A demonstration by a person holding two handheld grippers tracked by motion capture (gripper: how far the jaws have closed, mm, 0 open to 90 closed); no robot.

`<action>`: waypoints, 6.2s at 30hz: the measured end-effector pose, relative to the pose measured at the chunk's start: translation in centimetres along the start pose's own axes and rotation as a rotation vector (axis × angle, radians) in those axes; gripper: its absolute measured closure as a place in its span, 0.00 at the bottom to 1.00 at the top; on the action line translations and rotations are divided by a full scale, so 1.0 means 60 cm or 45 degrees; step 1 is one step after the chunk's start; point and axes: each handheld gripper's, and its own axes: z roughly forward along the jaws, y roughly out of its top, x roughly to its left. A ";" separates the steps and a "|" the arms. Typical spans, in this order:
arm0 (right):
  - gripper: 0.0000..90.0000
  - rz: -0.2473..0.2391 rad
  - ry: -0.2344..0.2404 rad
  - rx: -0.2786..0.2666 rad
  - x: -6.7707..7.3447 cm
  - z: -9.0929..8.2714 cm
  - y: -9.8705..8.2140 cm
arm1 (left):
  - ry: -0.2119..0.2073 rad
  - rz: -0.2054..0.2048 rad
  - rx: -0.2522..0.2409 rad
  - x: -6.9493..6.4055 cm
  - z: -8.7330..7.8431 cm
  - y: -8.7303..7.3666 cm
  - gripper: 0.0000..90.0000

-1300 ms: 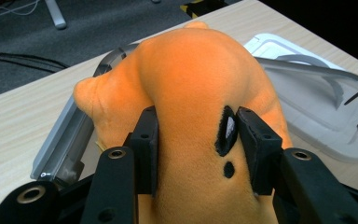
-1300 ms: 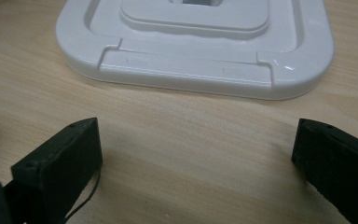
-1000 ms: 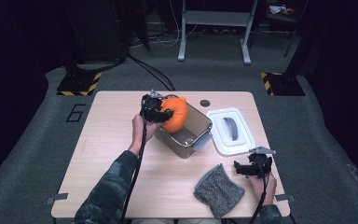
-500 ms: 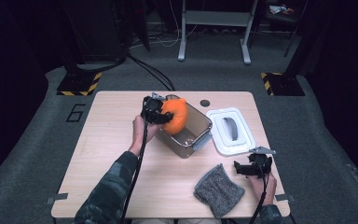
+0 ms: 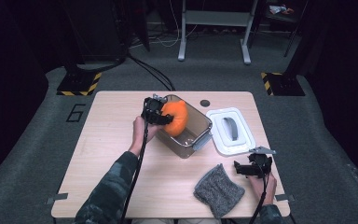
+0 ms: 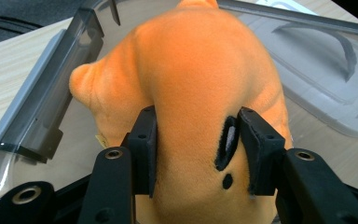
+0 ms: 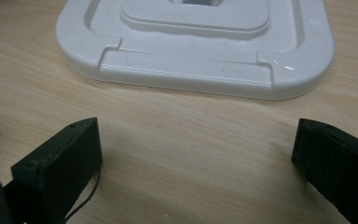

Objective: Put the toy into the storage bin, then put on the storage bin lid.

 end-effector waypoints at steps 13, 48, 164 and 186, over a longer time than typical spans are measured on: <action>0.01 0.000 0.000 0.000 0.000 0.000 0.000 | -0.004 -0.020 0.057 0.000 0.013 0.001 0.52; 0.01 0.000 0.000 0.000 0.000 0.000 0.000 | -0.023 -0.011 -0.049 0.002 -0.052 0.005 0.17; 0.42 0.015 -0.035 0.065 -0.003 0.107 0.202 | 0.172 0.008 -0.006 0.068 0.001 -0.288 0.01; 0.74 0.117 0.042 0.059 -0.026 0.115 0.187 | 0.171 0.000 -0.010 0.068 0.002 -0.288 0.01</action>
